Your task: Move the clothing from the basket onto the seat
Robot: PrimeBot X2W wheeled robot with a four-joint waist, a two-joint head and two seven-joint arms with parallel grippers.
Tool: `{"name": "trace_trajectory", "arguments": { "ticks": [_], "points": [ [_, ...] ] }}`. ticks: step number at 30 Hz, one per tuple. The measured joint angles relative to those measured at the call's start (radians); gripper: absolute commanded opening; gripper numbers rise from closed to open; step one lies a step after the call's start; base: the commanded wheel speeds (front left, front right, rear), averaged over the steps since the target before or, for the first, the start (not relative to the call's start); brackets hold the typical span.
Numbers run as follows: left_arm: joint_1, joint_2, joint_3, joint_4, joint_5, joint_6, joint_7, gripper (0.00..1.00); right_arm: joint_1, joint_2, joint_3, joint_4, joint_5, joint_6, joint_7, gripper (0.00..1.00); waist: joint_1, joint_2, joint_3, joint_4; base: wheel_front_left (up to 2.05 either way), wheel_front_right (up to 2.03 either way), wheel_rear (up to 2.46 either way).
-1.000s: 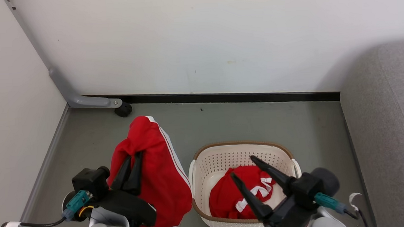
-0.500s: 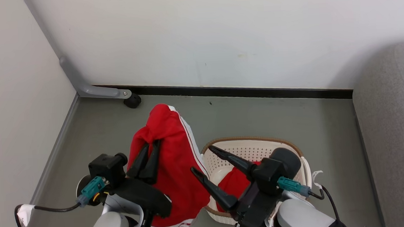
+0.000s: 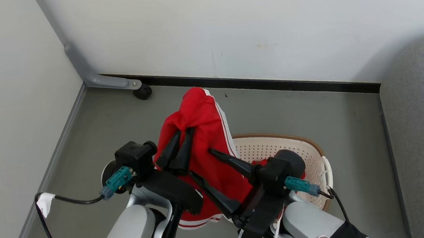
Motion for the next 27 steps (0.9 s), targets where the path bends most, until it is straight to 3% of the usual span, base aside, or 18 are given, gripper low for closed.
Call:
{"name": "trace_trajectory", "arguments": {
  "ticks": [4, 14, 27],
  "points": [
    [-0.012, -0.011, -0.020, -0.003, 0.000, 0.000, 0.001, 0.00, -0.013, 0.000, 0.017, -0.012, 0.032, -0.001, 0.000, 1.00, 0.0000, 0.0000, 0.003, 0.002, 0.00, 0.00, 0.00],
    [-0.013, -0.019, -0.039, -0.026, 0.000, 0.000, 0.010, 0.00, -0.034, 0.000, 0.019, 0.013, 0.043, -0.045, 0.000, 1.00, 0.0000, 0.0000, 0.006, 0.005, 0.00, 0.00, 0.00],
    [-0.011, -0.019, -0.048, -0.063, 0.000, 0.001, 0.027, 0.00, -0.034, 0.000, -0.029, 0.055, 0.035, -0.078, 0.000, 1.00, 0.0000, 0.0000, 0.006, 0.000, 0.00, 0.00, 0.00]
  ]
}}
